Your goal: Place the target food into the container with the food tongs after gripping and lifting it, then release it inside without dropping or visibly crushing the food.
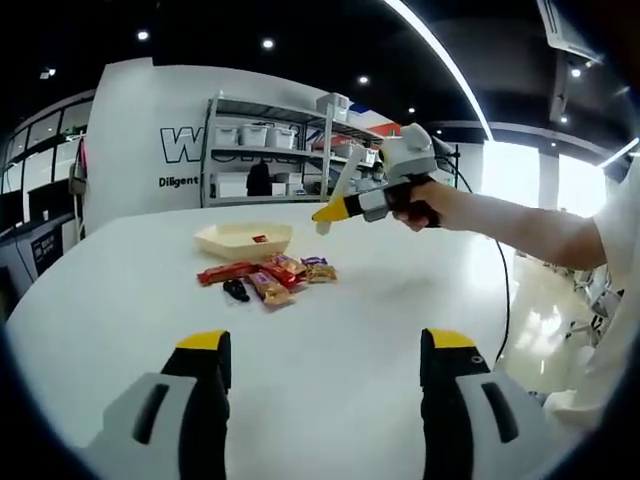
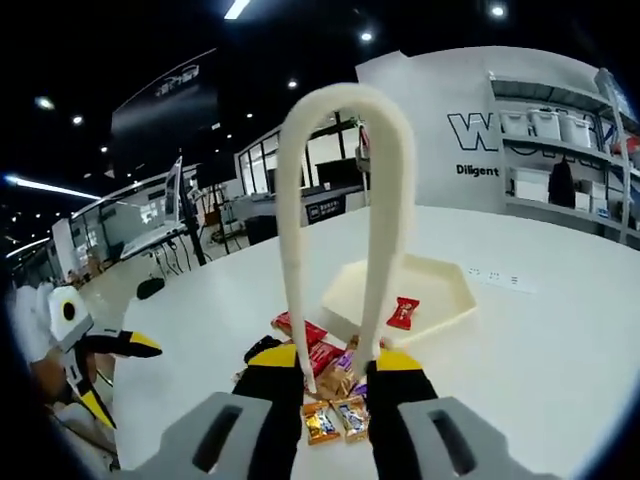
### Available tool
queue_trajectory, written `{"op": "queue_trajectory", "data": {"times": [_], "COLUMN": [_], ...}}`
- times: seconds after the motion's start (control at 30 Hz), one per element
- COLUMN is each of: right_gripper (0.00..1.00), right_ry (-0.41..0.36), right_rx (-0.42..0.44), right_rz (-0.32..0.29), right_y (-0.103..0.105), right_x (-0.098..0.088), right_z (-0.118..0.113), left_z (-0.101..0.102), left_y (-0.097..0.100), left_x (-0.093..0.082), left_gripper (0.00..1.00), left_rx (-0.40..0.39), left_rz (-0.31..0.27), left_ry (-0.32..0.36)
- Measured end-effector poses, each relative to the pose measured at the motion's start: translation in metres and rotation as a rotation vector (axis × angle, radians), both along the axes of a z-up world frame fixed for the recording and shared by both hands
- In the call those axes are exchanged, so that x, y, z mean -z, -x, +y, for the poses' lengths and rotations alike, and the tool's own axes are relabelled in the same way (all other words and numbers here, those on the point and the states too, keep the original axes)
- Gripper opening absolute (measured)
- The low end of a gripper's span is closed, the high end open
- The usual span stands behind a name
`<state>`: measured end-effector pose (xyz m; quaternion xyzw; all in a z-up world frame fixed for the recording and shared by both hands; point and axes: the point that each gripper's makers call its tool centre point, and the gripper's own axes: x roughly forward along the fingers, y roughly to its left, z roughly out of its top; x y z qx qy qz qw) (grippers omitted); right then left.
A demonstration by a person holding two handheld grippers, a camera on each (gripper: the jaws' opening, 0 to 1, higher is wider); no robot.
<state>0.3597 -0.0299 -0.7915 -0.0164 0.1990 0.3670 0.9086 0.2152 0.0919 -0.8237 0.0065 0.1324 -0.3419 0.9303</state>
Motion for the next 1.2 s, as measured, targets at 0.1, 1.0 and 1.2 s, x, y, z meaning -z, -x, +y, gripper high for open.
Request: {"op": "queue_trajectory", "data": {"times": [0.1, 1.0, 1.2], "right_gripper": [0.17, 0.19, 0.20], "right_ry": [-0.006, 0.059, 0.032], "right_rx": [-0.020, -0.090, -0.096], "right_rz": [0.015, 0.076, 0.101], "right_y": [0.006, 0.005, 0.017], "right_x": [0.004, 0.056, 0.055], "right_z": [0.004, 0.010, 0.014], "left_z": [-0.003, 0.007, 0.004], "left_y": [0.002, -0.002, -0.001], "left_x": [0.003, -0.006, -0.005], "left_gripper": [0.76, 0.74, 0.74], "left_rx": [0.002, -0.015, -0.013], "left_rz": [0.005, -0.013, -0.010], "left_ry": [0.007, -0.011, -0.008]}}
